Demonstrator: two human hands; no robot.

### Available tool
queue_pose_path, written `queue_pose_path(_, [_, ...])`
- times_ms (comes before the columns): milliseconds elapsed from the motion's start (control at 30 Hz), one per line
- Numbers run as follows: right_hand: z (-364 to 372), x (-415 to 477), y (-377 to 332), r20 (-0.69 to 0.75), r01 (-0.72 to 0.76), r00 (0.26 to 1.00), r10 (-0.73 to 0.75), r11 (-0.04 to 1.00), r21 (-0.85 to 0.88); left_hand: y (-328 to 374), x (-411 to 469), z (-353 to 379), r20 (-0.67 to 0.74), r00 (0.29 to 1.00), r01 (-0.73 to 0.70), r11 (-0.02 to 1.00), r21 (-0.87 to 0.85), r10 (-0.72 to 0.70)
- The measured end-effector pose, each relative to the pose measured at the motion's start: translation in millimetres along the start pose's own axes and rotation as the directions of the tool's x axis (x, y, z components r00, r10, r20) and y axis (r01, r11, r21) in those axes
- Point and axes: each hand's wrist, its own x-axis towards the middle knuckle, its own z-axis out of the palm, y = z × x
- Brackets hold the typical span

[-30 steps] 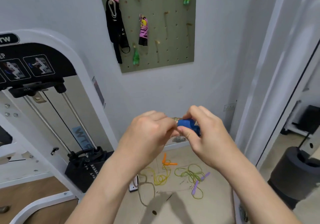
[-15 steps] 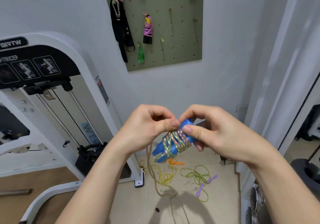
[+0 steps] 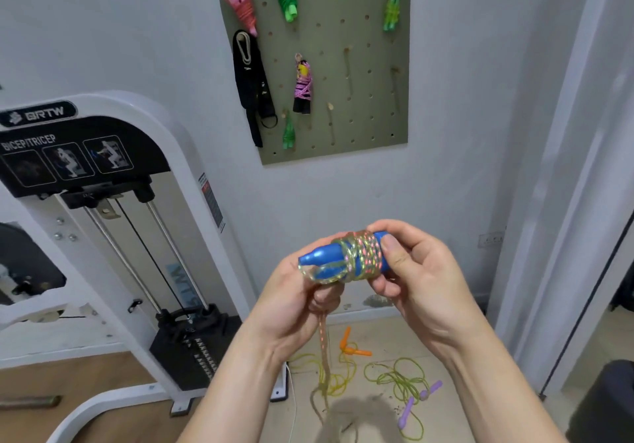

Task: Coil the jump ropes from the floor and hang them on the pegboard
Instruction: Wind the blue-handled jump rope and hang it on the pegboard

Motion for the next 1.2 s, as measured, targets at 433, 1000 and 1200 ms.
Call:
queue_pose_path(433, [18,12,6,0.009,0.116,0.993,-0.117,0.965,-0.235,13,-12,-27,-0.045,0.950,-0.283,0.910,0.304,0.310])
queue_pose_path(1000, [56,23,36,-0.346,0.104,0.931,-0.118,0.993,-0.059,7,2,-6,-0.285,0.931,-0.213,0.974,0.077,0.226])
queue_pose_path(1200, [51,21,56,-0.461,0.117,0.847,-0.265,0.939,-0.324,4,-6,-6,-0.257,0.940,-0.058,0.845,0.532,0.226])
